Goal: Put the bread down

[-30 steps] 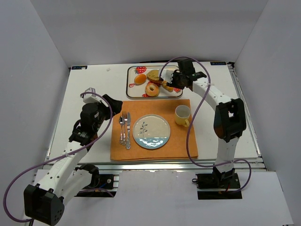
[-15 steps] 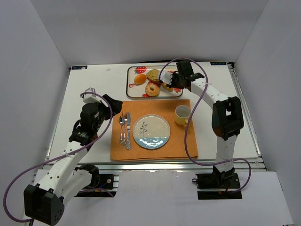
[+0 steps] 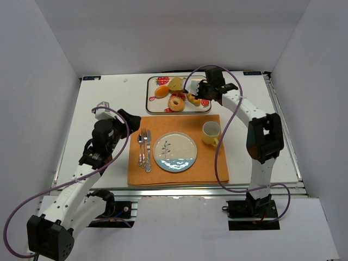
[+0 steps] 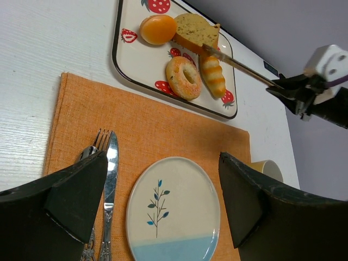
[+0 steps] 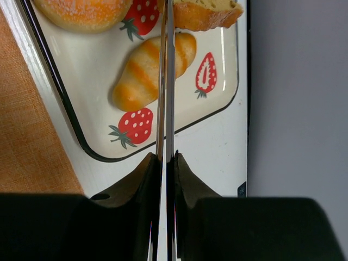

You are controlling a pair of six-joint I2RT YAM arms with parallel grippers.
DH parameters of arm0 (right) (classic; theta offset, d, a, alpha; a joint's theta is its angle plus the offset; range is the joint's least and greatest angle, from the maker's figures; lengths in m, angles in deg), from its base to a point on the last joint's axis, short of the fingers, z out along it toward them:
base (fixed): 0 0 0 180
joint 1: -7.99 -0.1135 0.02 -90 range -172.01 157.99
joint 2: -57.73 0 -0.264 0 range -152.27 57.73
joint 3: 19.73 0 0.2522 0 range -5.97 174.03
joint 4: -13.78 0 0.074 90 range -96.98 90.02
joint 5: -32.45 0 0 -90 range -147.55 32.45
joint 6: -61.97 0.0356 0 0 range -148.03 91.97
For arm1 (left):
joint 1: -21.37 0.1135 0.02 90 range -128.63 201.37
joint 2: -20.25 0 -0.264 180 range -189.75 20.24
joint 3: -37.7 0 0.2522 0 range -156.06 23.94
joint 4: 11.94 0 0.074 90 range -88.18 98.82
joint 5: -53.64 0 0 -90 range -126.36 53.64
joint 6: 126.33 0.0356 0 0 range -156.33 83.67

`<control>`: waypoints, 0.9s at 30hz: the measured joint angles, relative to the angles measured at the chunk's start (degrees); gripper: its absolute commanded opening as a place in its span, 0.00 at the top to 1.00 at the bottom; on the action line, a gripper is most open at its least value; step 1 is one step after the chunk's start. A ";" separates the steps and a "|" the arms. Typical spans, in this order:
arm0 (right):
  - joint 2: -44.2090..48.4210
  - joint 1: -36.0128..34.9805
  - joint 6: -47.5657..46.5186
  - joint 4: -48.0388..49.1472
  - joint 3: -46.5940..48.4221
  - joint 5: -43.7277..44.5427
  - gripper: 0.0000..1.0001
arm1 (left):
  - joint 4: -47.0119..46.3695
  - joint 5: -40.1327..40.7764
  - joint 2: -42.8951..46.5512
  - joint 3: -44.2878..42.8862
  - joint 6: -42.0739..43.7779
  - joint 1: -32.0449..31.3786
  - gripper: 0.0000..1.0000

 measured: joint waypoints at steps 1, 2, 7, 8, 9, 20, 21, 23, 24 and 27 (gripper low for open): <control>0.83 0.00 0.55 -0.13 -0.13 -0.37 0.98 | 0.09 0.09 0.15 -0.02 0.02 0.00 0.08; 1.99 0.02 0.96 -0.11 -0.46 -0.74 0.98 | 0.17 0.22 0.24 -0.02 0.02 0.00 0.08; 10.56 0.04 2.60 0.15 -4.63 -2.62 0.99 | 0.63 0.48 0.24 -0.02 0.04 0.00 0.08; 12.31 0.04 2.80 0.33 -5.51 -2.97 0.99 | 0.61 0.48 0.24 -0.02 0.04 0.00 0.08; 13.86 0.04 3.02 0.46 -6.43 -3.28 0.99 | 0.59 0.48 0.24 -0.02 0.04 0.00 0.08; 32.96 0.15 4.72 -8.00 -22.60 -14.69 1.00 | 0.61 0.68 0.24 -0.13 0.44 0.00 0.08; 35.12 0.13 4.74 -9.46 -24.33 -16.11 1.00 | 0.59 0.68 0.24 -0.13 0.44 0.00 0.08; 40.04 -0.13 4.79 -12.72 -27.85 -19.06 0.99 | 0.55 0.68 0.24 -0.13 0.44 0.00 0.08; 42.03 -0.24 4.85 -14.23 -29.03 -20.15 0.98 | 0.57 0.68 0.24 -0.13 0.44 0.00 0.08; 47.43 -1.14 5.16 -17.79 -32.96 -23.08 0.97 | 0.52 0.66 0.09 -0.11 0.46 0.00 0.08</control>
